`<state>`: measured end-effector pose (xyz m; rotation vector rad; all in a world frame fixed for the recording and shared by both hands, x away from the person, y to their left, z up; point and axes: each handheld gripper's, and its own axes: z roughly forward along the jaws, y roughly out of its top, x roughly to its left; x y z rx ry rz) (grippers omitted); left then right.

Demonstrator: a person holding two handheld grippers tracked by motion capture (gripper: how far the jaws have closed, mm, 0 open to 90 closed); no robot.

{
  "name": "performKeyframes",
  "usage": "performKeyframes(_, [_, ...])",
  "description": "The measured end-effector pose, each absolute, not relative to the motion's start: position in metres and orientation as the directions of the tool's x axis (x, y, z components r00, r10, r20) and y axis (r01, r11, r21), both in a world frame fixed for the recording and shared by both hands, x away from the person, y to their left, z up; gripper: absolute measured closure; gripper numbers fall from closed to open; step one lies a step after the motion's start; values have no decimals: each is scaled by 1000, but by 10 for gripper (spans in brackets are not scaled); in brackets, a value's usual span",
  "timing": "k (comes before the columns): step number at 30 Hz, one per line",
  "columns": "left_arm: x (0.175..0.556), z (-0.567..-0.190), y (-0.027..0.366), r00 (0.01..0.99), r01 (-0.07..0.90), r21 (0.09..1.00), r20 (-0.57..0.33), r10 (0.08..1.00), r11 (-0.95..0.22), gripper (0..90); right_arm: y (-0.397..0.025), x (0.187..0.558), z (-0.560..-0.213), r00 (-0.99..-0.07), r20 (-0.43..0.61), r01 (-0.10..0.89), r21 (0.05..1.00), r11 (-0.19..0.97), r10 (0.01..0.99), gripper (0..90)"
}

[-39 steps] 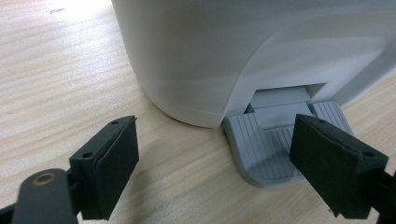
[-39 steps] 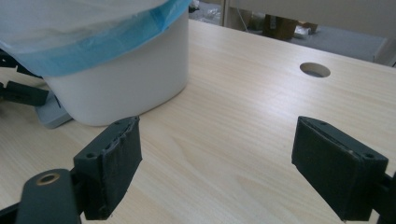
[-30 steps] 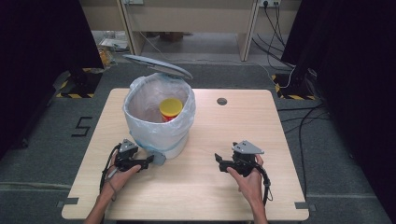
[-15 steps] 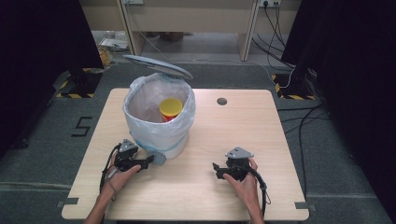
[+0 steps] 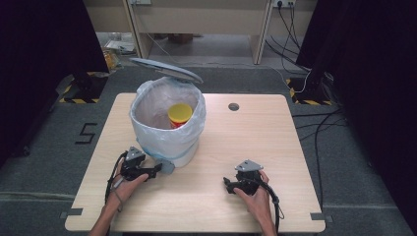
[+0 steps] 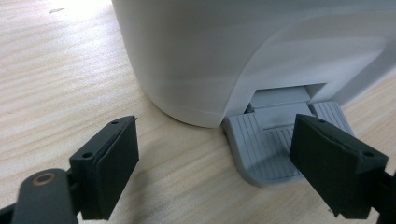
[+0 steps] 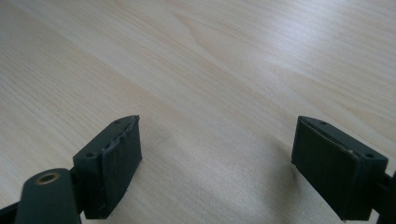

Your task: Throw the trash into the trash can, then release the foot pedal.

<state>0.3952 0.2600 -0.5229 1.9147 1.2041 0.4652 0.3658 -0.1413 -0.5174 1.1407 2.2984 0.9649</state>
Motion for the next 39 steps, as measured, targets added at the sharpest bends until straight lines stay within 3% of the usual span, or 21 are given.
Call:
performKeyframes(26, [395, -523, 260, 479, 574, 790, -109, 871, -217, 148, -143, 364, -518, -591, -6, 560, 717, 415, 807, 140])
performKeyframes(39, [396, -524, 268, 481, 608, 775, -187, 856, -173, 144, -143, 365, -518, -592, -5, 559, 718, 415, 806, 135])
